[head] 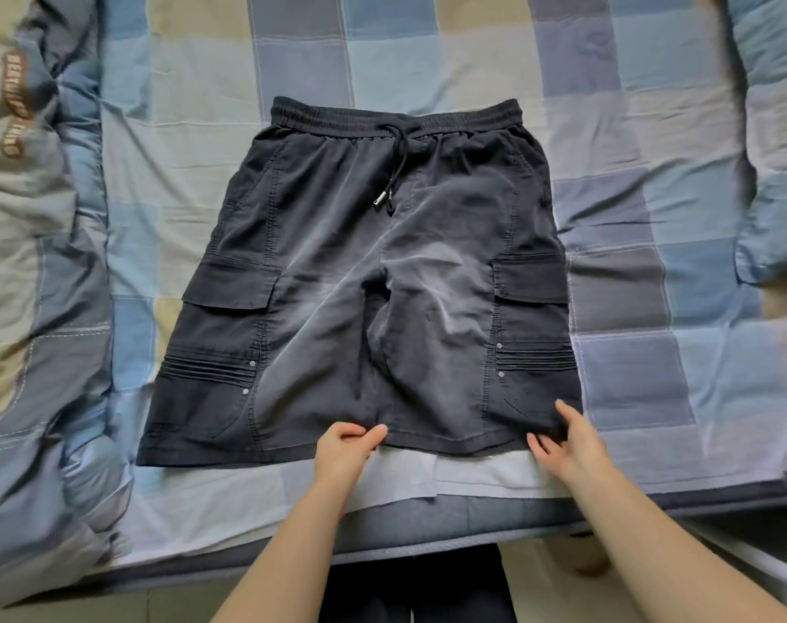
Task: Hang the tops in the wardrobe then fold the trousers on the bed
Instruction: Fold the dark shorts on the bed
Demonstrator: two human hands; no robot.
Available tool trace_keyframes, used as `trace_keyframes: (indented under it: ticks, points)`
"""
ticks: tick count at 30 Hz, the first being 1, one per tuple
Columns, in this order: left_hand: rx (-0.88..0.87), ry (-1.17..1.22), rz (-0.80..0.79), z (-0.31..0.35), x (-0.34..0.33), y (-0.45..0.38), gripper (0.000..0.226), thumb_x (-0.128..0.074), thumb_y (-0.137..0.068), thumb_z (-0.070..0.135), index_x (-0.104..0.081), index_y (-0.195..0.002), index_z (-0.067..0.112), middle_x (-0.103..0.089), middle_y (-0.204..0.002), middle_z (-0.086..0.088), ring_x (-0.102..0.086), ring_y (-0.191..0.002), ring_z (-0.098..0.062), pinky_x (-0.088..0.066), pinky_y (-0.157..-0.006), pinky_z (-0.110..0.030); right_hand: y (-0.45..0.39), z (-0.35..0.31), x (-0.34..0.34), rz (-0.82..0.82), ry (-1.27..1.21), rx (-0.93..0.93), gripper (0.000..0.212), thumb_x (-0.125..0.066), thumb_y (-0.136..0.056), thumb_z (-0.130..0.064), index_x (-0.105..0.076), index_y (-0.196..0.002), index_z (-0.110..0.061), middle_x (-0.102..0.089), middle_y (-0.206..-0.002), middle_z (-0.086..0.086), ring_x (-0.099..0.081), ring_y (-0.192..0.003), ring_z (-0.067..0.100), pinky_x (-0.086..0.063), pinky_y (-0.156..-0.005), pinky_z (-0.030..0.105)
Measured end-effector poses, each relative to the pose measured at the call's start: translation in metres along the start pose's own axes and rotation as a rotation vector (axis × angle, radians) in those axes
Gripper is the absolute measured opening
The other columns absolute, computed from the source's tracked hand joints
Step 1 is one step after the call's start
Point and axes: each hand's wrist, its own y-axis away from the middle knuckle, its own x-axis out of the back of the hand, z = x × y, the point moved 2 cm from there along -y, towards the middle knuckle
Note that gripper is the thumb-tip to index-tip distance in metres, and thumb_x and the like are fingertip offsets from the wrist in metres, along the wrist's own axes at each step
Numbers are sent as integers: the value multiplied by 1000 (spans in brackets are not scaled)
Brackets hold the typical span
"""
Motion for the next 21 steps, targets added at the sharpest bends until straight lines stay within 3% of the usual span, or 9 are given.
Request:
trace_keyframes:
  ticks: [3,5,8,10,13,15,17,21]
  points:
    - [-244,-701,247,3,-19,4,48,-72,-78,54,-51,-103,18,-57,-103,3,-60,-97,-24,-39,-75,-33,-6,-9,-2,-62,2,-44,51,-65,-90,-25,-45,-137,-17,-42,-145,9,-48,-127,26,-45,-87,36]
    - [-309,-921,352,5,-30,4,38,-62,-88,51,-53,-107,21,-59,-113,2,-60,-105,-24,-40,-83,-37,-13,-12,4,-82,30,-72,49,-60,-93,-27,-44,-138,-17,-42,-145,9,-47,-128,25,-44,-87,35]
    - [-334,-1058,402,8,-35,-2,21,-52,-97,40,-59,-104,21,-66,-111,2,-63,-103,-23,-40,-82,-36,-17,-15,15,-101,69,-82,45,-53,-97,-27,-42,-140,-15,-40,-147,10,-44,-131,26,-43,-90,34]
    - [-326,-1114,379,10,-35,-5,19,-48,-99,34,-61,-103,20,-68,-109,1,-63,-102,-23,-40,-81,-34,-14,-16,24,-134,101,-81,35,-51,-98,-26,-49,-131,-14,-51,-138,9,-49,-126,26,-43,-93,35]
    - [-226,-1075,262,2,-33,-2,18,-49,-97,28,-61,-103,16,-67,-112,-7,-63,-104,-31,-44,-82,-33,-3,-21,43,-171,143,-17,18,-52,-98,-20,-55,-114,-13,-75,-93,3,-63,-96,24,-45,-92,39]
    - [-158,-1076,154,-8,-29,4,19,-52,-94,29,-62,-103,15,-66,-114,-10,-62,-106,-33,-47,-86,-33,5,-24,62,-141,157,101,18,-57,-95,-16,-57,-112,-10,-75,-77,1,-67,-80,20,-50,-83,39]
    - [-153,-1060,97,-20,-24,12,15,-55,-92,31,-60,-95,18,-67,-110,-10,-62,-105,-32,-49,-86,-34,12,-26,78,-141,142,156,17,-60,-92,-13,-60,-108,-7,-75,-84,6,-69,-70,19,-52,-76,38]
    - [-180,-1075,74,-44,-24,31,17,-57,-92,35,-53,-80,24,-69,-106,-6,-63,-105,-29,-49,-82,-33,6,-12,105,-15,289,43,20,-57,-95,-20,-57,-112,-9,-66,-103,10,-63,-97,27,-46,-95,43]
